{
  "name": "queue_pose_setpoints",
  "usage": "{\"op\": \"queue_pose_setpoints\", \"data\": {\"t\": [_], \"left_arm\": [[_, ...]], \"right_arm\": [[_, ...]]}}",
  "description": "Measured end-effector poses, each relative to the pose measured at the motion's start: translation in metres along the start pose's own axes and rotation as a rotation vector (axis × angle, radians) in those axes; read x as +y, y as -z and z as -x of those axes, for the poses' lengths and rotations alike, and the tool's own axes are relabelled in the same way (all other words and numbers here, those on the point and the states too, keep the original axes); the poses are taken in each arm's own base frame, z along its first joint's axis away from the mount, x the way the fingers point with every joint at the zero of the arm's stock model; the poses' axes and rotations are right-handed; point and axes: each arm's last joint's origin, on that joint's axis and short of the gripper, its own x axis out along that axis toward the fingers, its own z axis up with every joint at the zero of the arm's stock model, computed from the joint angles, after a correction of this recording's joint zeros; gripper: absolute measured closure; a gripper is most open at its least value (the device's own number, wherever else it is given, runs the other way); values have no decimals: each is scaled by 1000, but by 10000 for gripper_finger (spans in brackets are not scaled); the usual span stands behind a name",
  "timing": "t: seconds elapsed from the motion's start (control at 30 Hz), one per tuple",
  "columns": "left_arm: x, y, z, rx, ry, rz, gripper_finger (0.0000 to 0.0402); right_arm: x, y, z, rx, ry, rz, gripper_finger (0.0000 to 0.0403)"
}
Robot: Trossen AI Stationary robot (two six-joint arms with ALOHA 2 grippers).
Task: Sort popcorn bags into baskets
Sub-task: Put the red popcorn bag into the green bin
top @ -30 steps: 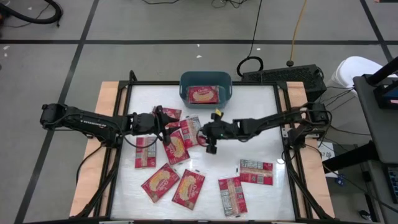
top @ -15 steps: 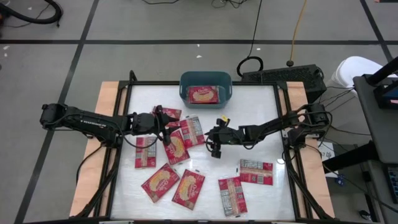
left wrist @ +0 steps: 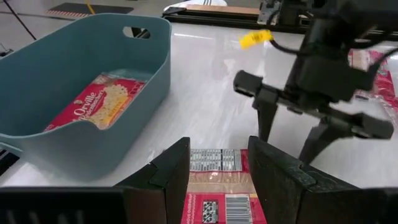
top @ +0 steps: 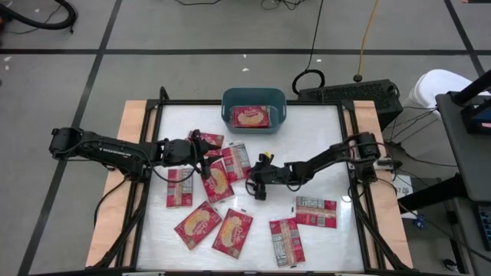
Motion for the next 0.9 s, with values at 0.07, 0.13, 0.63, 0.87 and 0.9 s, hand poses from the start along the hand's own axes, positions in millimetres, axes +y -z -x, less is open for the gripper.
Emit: {"op": "queue_pose_setpoints", "data": {"t": [0.07, 0.13, 0.63, 0.87, 0.9], "left_arm": [[0, 0, 0, 0, 0, 1, 236], [0, 0, 0, 1, 0, 1, 236], [-10, 6, 3, 46, 41, -76, 235], [-30, 8, 7, 25, 115, -212, 194], [-33, 9, 6, 27, 115, -229, 182]], "right_arm": [[2, 2, -8, 2, 24, 30, 184], [2, 4, -14, 9, 63, 49, 193], [-1, -9, -9, -66, 128, 36, 389], [-13, -34, 8, -147, 114, -97, 400], [-15, -38, 12, -162, 114, -115, 400]]}}
